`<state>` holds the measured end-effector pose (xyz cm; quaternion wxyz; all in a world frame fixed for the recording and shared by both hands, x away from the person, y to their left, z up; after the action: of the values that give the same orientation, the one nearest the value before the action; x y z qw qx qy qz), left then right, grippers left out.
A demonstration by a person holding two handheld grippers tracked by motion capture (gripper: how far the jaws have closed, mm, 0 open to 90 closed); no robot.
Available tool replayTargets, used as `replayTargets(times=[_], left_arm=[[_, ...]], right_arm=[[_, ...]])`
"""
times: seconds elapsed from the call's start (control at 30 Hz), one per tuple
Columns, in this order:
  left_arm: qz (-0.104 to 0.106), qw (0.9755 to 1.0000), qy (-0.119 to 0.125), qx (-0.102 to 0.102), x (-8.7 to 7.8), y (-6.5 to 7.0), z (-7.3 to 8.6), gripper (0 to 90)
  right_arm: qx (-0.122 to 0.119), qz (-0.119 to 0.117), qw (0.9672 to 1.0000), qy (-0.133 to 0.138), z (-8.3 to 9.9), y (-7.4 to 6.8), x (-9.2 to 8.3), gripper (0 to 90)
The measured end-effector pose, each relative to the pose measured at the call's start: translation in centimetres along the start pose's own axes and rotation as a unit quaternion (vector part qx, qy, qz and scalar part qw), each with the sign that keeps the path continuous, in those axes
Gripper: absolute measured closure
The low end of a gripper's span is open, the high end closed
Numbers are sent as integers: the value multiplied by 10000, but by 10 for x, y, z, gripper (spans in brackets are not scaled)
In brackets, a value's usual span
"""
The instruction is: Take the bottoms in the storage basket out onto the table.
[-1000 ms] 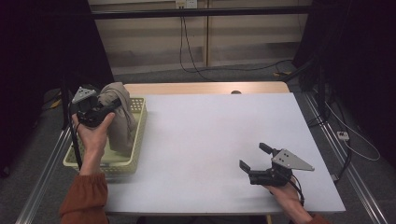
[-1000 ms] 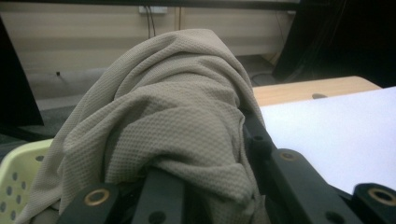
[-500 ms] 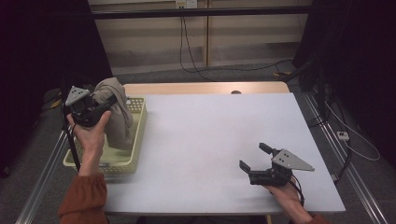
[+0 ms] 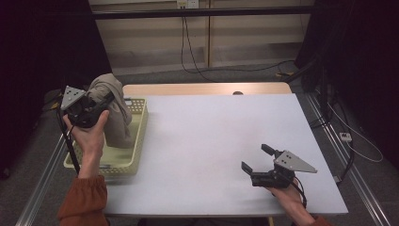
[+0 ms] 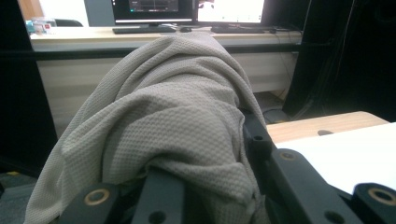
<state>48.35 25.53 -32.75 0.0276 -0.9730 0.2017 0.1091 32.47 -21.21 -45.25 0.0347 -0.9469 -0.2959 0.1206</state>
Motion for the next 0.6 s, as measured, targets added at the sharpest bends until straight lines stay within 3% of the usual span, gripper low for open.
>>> replayTargets(times=[0.6], left_arm=[[-86,9990,428,43,-17,3,-19,753]], right_arm=[[-9,-9,10000,4,0,0,0,21]])
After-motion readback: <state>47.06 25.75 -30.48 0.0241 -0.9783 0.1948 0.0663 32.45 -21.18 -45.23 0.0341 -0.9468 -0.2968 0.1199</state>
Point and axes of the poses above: each handheld gripper's, and its own axes: x roughly forward along the jaws, z roughly out of its underside, y roughly to its right, the point moved 6 cm from there along x, roughly forward along the jaws, and after that the axes turned 3 degrees about x, right-handed, at the moved point
